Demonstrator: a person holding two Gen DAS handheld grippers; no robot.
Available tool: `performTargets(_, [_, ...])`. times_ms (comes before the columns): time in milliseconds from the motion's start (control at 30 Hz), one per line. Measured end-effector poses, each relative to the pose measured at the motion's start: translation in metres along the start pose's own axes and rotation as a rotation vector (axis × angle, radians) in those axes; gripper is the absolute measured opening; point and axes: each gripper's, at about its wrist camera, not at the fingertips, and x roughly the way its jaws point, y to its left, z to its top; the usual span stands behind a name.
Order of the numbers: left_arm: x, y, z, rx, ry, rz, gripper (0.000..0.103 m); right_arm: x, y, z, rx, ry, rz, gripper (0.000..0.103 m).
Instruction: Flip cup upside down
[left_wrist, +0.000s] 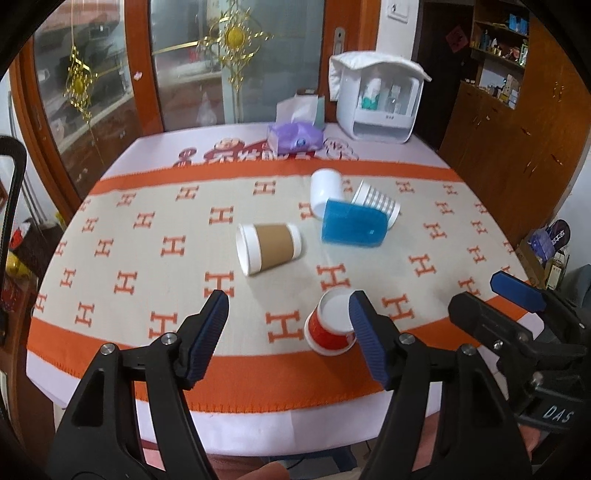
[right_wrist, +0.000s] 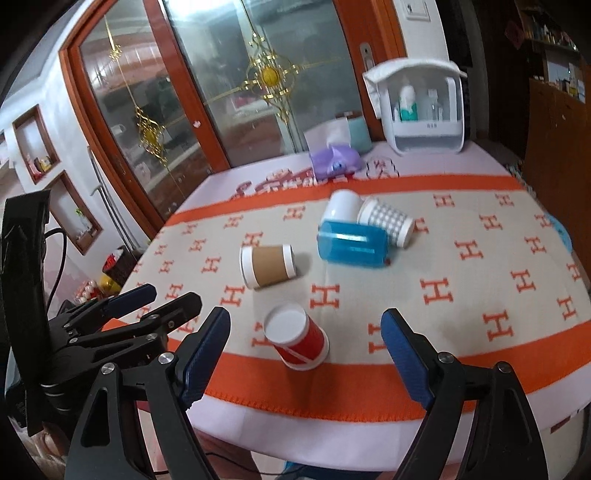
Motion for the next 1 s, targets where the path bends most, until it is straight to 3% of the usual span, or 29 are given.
performTargets(233, [-0.020, -0.008, 0.020, -0.009, -0.051, 0.000, 0.073, -0.022, 0.007, 0.018, -0.016, -0.053, 0.002, 0.086])
performTargets(1000, [-0.027, -0.003, 0.032, -0.028, -0.082, 0.027, 0.074, -0.029, 0.011, 0.031, -0.023, -0.077, -0.008, 0.086])
